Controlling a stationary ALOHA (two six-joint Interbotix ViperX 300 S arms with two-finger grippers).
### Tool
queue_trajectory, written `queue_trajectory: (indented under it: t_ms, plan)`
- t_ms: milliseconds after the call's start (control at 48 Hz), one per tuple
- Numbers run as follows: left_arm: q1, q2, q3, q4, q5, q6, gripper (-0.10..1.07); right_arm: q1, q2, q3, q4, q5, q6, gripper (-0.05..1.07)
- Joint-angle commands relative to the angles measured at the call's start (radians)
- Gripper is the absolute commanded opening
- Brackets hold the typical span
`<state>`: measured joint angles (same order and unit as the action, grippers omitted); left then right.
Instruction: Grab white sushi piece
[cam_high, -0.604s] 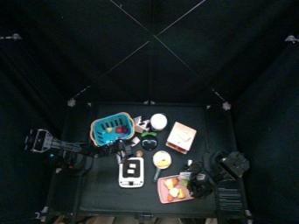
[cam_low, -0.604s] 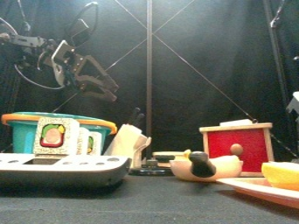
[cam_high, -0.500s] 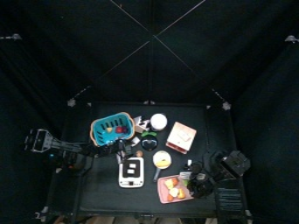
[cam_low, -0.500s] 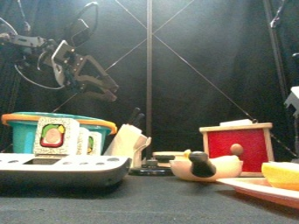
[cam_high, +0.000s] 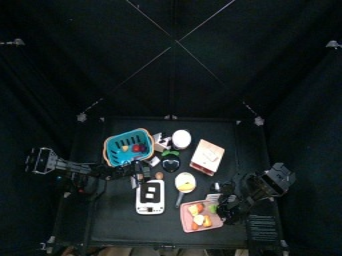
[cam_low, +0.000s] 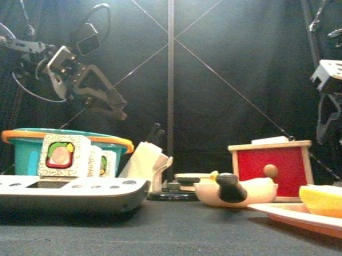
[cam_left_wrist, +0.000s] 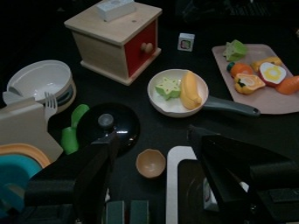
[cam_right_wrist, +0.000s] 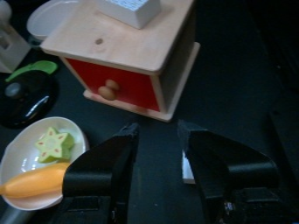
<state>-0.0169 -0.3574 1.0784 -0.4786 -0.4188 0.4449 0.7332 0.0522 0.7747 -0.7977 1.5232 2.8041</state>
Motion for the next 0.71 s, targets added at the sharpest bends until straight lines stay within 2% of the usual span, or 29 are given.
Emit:
queue_trajectory:
  t_ms: [0, 188, 292, 458, 583, 688]
  plan:
    - [-0.012, -0.021, 0.003, 0.009, 0.018, 0.002, 0.97, 0.002, -0.048, -0.002, -0.083, 0.008, 0.002, 0.79]
    - [-0.101, -0.025, 0.021, 0.005, 0.077, -0.003, 0.97, -0.005, -0.077, 0.002, -0.281, -0.017, 0.003, 0.79]
    - [-0.127, -0.025, 0.023, 0.012, 0.084, 0.002, 0.97, -0.017, -0.103, 0.009, -0.403, -0.083, 0.002, 0.79]
    - [-0.138, -0.012, 0.032, 0.02, 0.098, 0.0, 0.97, -0.066, -0.14, 0.034, -0.588, -0.247, 0.0, 0.79]
    - [-0.14, 0.02, 0.04, 0.018, 0.098, 0.0, 0.97, -0.137, -0.166, 0.064, -0.735, -0.407, -0.009, 0.79]
    - [-0.138, 0.052, 0.029, 0.02, 0.098, 0.0, 0.96, -0.202, -0.179, 0.084, -0.799, -0.541, -0.077, 0.79]
